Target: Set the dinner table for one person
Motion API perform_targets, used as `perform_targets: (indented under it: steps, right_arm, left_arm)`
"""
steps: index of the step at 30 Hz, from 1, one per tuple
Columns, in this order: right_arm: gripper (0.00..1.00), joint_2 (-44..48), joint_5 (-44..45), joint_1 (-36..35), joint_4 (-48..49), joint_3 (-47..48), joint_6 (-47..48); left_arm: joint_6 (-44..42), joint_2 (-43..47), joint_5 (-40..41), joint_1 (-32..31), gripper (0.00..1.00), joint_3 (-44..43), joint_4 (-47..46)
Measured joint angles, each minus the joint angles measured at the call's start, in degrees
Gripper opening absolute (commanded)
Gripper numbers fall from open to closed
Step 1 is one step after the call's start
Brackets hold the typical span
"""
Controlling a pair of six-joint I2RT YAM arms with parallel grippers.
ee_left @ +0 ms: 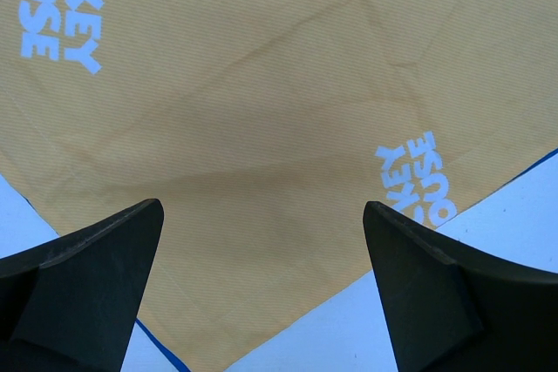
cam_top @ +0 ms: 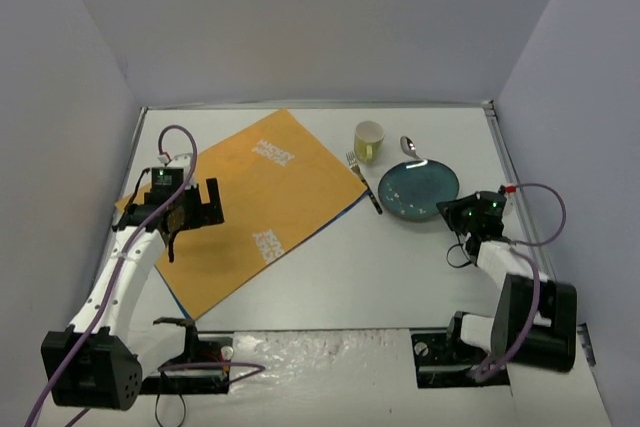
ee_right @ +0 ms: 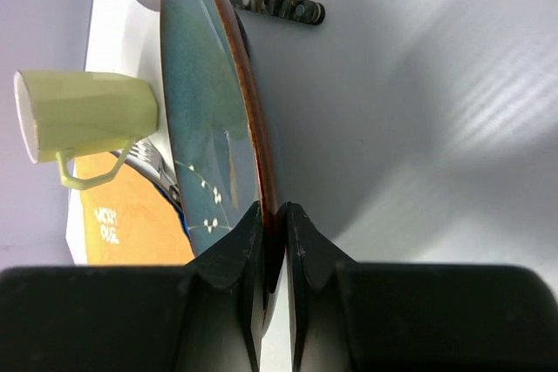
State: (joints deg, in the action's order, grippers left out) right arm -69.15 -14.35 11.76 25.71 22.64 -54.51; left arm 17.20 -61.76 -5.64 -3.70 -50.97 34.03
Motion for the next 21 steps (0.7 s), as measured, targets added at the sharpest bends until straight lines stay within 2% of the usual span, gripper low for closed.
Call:
perform_targets:
  steps: [3,6,12,16,21]
  right_arm:
    - [0.0,6.1,2.5,0.3,-6.8,2.6,1.3]
    - [0.0,8.1,3.8,0.3,-11.3,7.7,2.6]
    - [0.0,8.5,2.7,0.1,-13.6,16.2,4.0]
    - [0.0,4.9,-0.3,-2.5,-14.4,23.8,4.5]
    - [0.0,-4.0,-5.3,-11.2,-11.7,34.4,4.8]
  left_arm:
    - [0.5,-1.0,0.1,-0.1,0.97,-0.7,0.7]
    - [1.5,-1.8,0.1,-0.1,0.97,-3.0,1.9]
    - [2.8,-2.3,0.1,-0.1,0.97,-10.8,4.8]
    - [3.0,-2.1,-0.1,-0.1,0.97,-16.2,7.7]
    - [3.2,-1.4,-0.1,-0.1,0.97,-20.3,10.1]
